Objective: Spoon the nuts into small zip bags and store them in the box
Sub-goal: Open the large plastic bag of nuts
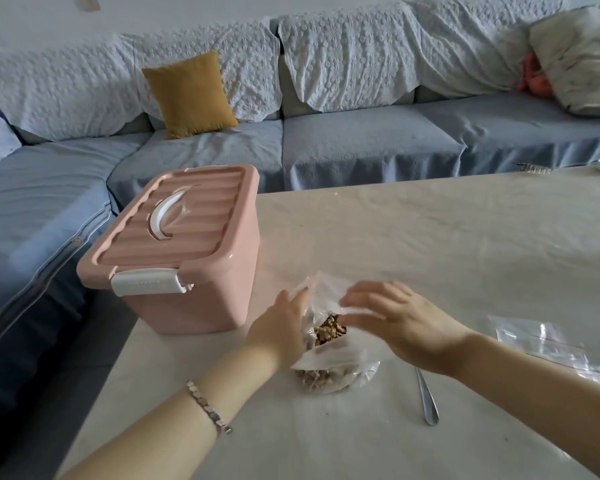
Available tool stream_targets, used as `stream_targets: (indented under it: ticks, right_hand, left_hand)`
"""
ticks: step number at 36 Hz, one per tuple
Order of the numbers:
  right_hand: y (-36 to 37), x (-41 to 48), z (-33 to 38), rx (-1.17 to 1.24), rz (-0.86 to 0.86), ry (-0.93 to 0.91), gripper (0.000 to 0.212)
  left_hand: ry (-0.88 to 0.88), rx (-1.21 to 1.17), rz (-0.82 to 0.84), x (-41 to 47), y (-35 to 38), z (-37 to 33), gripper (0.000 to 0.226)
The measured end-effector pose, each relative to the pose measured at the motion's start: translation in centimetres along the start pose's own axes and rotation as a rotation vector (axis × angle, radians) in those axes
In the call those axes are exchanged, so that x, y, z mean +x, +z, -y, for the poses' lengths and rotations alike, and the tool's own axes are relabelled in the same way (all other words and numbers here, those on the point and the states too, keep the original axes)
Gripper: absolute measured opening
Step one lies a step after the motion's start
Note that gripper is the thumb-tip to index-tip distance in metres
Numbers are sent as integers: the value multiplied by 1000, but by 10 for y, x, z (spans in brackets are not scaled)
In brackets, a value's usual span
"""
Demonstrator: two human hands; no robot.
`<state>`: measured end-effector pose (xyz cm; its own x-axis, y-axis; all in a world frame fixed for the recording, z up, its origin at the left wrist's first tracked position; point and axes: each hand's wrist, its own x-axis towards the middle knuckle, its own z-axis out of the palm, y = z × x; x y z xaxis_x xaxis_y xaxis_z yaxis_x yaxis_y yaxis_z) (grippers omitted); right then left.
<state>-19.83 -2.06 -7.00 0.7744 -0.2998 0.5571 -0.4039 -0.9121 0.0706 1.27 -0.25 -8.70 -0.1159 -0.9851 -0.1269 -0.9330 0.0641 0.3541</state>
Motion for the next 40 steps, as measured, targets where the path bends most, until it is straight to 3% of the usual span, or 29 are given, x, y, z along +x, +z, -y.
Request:
stream_targets:
  ticks: [2, 5, 8, 11, 15, 18, 21, 24, 26, 29, 31, 33, 35, 37, 40]
  right_hand:
    - [5, 6, 1, 11, 79, -141, 36]
    - [19, 9, -7, 14, 216, -117, 37]
    - [19, 18, -15, -11, 470, 106, 29]
    - [16, 13, -24, 132, 700, 437, 37]
    - [18, 5, -29, 350, 607, 702, 37]
    - [20, 5, -27, 362, 621, 730, 31]
    - [20, 5, -24, 341, 736, 670, 16]
    - [15, 9, -21, 296, 871, 593, 26]
    - [13, 12, -21, 181, 973, 526, 53]
    - [16, 8, -23, 49, 1078, 513, 87]
    - [22, 2, -23, 66, 1063, 525, 103]
    - [30, -3, -22, 85, 1002, 515, 111]
    - [38, -7, -19, 108, 911, 494, 112]
    - [44, -10, -13, 207, 858, 528, 113]
    - [52, -18, -9, 330, 786, 599, 111]
  left_hand:
    - [3, -64, -2, 2, -3, 2, 70]
    - [26, 38, -50, 2, -12, 1, 47]
    - [151, 170, -23, -2, -20, 4, 50]
    - [286, 308, -40, -7, -20, 16, 59]
    - [679, 607, -250, -1, -10, 38, 62]
    - [1015, 740, -224, 1, -8, 41, 53]
    - [1065, 810, -162, 5, -5, 33, 55]
    - [928, 751, -90, 10, -5, 27, 50]
    - [790, 861, -50, 10, -9, 22, 49]
    - [621, 745, -56, 5, -5, 24, 52]
    - [452, 635, -173, 2, -5, 17, 56]
    - [167, 500, -123, -1, 3, 9, 61]
    - [-90, 395, -74, -3, 12, 6, 50]
    - [-171, 199, -83, -4, 21, 9, 41]
    - [-157, 76, 14, -3, 36, 19, 71]
